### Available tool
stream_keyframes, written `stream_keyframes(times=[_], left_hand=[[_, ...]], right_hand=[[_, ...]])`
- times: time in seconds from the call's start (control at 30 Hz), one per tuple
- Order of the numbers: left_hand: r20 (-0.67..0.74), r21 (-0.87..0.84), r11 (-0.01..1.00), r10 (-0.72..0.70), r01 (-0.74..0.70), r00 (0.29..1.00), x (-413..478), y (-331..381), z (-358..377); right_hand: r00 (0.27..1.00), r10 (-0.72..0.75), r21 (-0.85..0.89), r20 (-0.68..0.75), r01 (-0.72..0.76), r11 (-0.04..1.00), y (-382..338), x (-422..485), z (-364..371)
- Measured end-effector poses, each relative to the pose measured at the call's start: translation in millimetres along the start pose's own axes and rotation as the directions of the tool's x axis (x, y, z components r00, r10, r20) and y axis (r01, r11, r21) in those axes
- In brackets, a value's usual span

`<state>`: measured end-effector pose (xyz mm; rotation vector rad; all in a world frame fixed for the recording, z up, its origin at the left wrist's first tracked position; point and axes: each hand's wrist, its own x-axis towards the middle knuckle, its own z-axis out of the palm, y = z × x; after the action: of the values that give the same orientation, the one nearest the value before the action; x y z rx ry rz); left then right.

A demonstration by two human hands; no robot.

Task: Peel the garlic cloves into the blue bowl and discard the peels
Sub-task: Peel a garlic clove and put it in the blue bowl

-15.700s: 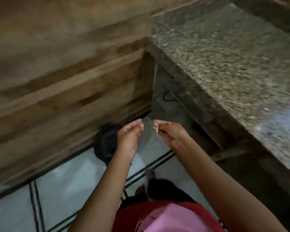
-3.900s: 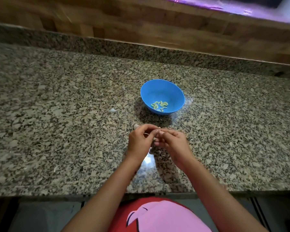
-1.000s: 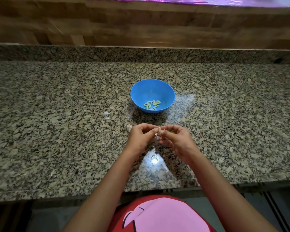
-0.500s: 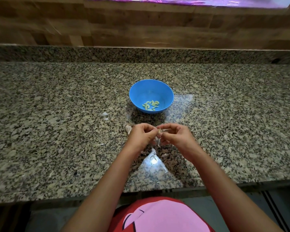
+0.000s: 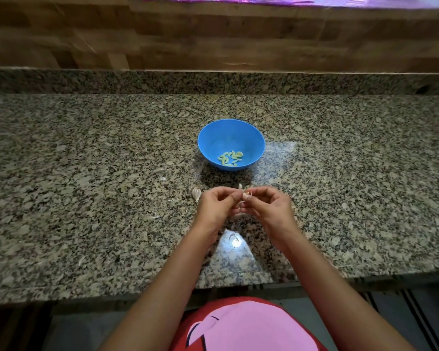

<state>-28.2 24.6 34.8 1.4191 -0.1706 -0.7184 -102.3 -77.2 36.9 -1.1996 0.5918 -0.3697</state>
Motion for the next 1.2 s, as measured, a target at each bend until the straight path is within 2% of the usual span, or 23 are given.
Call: stream_keyframes(times=[0.13, 0.23, 0.3, 0.4, 0.5, 0.6, 0.67, 0.77, 0.87, 1.07, 1.2], left_hand=[[0.008, -0.132, 0.989, -0.069, 0.07, 0.998, 2, 4, 2], [0.06, -0.301, 0.937, -0.165, 0.175, 0.984, 1, 6, 0], [0.066, -0.266, 0.947, -0.168, 0.179, 0.984, 1, 6, 0], [0.064, -0.191, 0.971, -0.132, 0.142, 0.989, 2, 6, 5], [0.091, -0.249, 0.951, -0.165, 0.183, 0.982, 2, 6, 8], [0.109, -0.275, 0.94, -0.178, 0.202, 0.978, 2, 4, 7], [0.105, -0.213, 0.961, -0.156, 0.176, 0.982, 2, 3, 7], [0.014, 0.048, 0.998, -0.041, 0.04, 0.999, 0, -7, 7], [-0.065, 0.239, 0.968, 0.09, -0.072, 0.994, 2, -17, 5], [-0.061, 0.258, 0.964, 0.076, -0.058, 0.995, 8, -17, 5], [-0.198, 0.168, 0.986, 0.047, -0.013, 0.979, 17, -9, 0]], right_hand=[[0.995, -0.096, -0.03, -0.016, 0.096, 0.995, 2, -3, 4], [1.0, -0.019, 0.163, -0.013, 0.021, 0.986, 0, -3, 8], [0.999, 0.03, 0.241, 0.013, -0.032, 0.97, -1, -2, 7], [0.999, 0.037, 0.272, 0.029, -0.044, 0.961, -2, -1, 7], [0.998, 0.053, 0.32, 0.046, -0.065, 0.945, -2, 0, 9], [0.987, 0.13, 0.37, 0.095, -0.156, 0.916, -2, 1, 8], [0.973, 0.197, 0.375, 0.118, -0.227, 0.899, -3, 1, 6], [0.965, 0.249, 0.32, 0.082, -0.262, 0.911, -3, 2, 7], [0.963, 0.26, 0.265, 0.069, -0.269, 0.926, -4, 2, 10], [0.951, 0.294, 0.25, 0.097, -0.309, 0.917, -10, 4, 7], [0.928, 0.35, 0.147, 0.128, -0.367, 0.919, -11, 2, -4]])
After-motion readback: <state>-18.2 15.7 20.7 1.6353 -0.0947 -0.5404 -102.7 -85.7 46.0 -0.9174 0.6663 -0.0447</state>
